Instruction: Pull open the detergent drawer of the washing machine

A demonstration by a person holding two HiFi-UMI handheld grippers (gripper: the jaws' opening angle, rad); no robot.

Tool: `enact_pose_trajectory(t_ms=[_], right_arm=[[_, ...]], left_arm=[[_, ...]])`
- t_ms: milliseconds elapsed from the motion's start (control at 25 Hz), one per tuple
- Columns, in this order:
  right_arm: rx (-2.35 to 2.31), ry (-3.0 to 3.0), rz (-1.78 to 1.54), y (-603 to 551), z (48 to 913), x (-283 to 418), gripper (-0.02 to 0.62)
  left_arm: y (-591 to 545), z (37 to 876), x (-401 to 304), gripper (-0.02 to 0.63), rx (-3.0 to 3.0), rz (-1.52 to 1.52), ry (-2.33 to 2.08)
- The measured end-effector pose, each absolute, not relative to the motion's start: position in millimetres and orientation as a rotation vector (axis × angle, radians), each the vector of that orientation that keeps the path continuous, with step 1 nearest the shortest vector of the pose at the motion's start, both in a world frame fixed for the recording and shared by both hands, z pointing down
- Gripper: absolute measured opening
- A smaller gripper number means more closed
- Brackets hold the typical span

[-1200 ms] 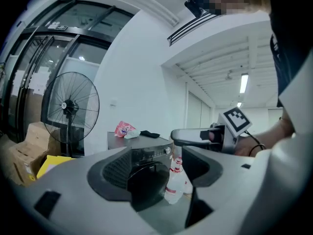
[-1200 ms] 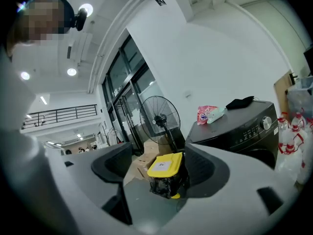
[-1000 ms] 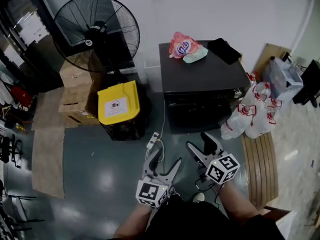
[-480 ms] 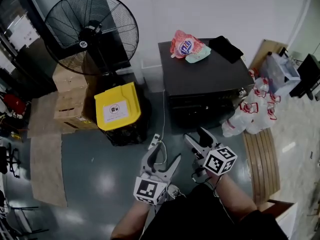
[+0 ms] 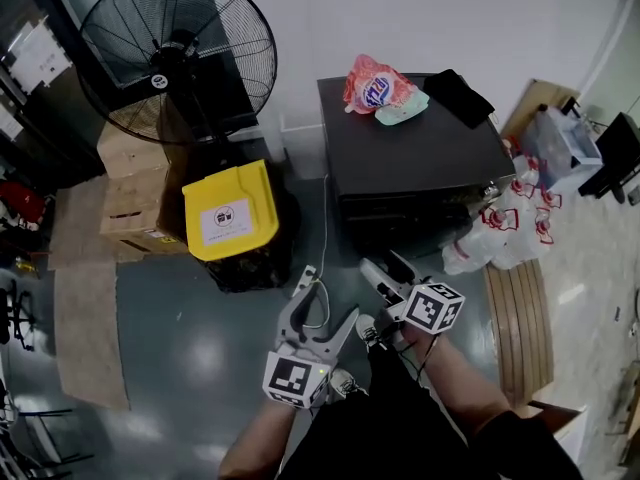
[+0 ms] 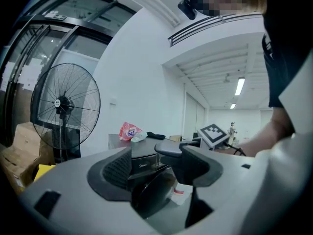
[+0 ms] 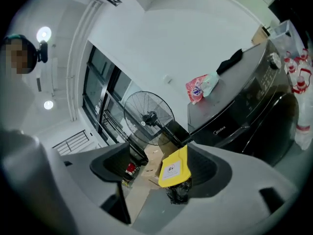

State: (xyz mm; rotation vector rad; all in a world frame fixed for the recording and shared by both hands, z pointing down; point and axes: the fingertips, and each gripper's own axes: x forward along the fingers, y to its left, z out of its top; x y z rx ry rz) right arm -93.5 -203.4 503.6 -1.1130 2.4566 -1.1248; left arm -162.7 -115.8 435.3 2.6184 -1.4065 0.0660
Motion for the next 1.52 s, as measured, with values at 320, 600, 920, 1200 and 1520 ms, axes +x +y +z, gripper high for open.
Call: enact_pose_trajectory(t_ms=[320,600,920,1200,1520], right_arm=[[-1.086,2.363,-1.293,-262,557,-84,0.393],[-0.994,2.232,-1.427,-309,589,-81,0.432],[-0.987,2.063,-1.516,-348,630,-64,0.489],[-1.054,1.838,-1.677,-367,663,-53,0.523],[-1.052,1.779,-1.685,-389,675,-50,0.522]], left_arm=[[-164,459,-158,0.295,2.569,0.125,-1.412],[-207,480,-146,0.295,2.517,0.163,-1.395],[-234,503,-137,0.295,2.481,0.212,-1.392],[-246,510,-132,0.295,2.451,0.213,-1.380],[-254,519,-131,0.295,2.424,0.220,-1.383]])
